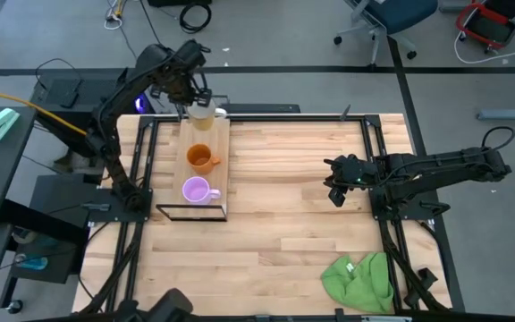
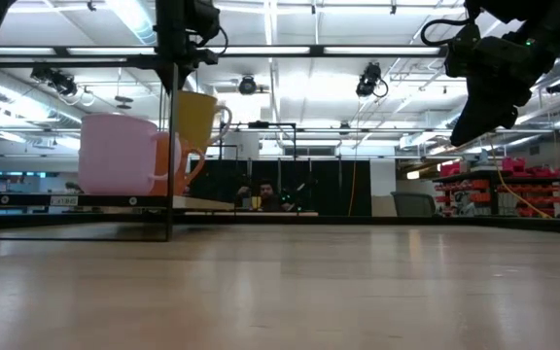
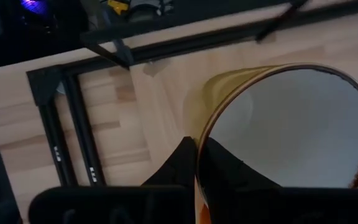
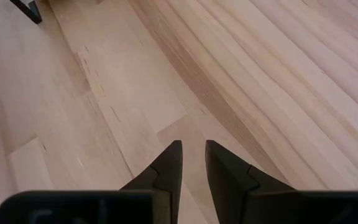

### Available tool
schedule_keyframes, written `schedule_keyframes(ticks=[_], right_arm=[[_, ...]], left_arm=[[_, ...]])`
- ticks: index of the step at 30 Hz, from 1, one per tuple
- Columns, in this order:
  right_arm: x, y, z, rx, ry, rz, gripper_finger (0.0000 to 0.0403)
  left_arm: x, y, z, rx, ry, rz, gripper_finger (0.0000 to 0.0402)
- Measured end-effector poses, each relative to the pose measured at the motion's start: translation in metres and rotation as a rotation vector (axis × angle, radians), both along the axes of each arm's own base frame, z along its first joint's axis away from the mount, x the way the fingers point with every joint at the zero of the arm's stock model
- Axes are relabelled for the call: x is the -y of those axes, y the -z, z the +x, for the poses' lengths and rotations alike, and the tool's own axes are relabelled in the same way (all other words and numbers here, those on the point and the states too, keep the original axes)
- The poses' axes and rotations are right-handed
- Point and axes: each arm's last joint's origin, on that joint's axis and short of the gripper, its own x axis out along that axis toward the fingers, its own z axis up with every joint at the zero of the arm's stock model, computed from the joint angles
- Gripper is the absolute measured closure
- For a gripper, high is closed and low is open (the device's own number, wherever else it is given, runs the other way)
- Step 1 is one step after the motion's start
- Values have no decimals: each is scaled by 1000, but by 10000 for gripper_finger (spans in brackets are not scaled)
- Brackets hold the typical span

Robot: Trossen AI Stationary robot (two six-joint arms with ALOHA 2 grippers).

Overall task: Stack small to large cups/mugs on shelf
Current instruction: Put the yellow mug on the shelf

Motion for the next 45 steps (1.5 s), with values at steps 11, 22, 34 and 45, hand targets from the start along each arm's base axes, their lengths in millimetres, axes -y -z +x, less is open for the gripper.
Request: schedule_keyframes(ticks=[11, 22, 34, 45], right_arm=[[0, 0, 0, 1, 5, 4, 325], [0, 0, 0, 1, 5, 4, 325], [0, 0, 0, 3, 8, 7, 325], [-3, 0, 0, 5, -7, 25, 325]], left_arm=[[-18, 14, 1, -30, 48, -34, 384], [-30, 26, 11, -12, 96, -25, 384], [-37, 58, 10, -14, 149, -89, 384], [-38, 58, 7, -9, 132, -95, 384]])
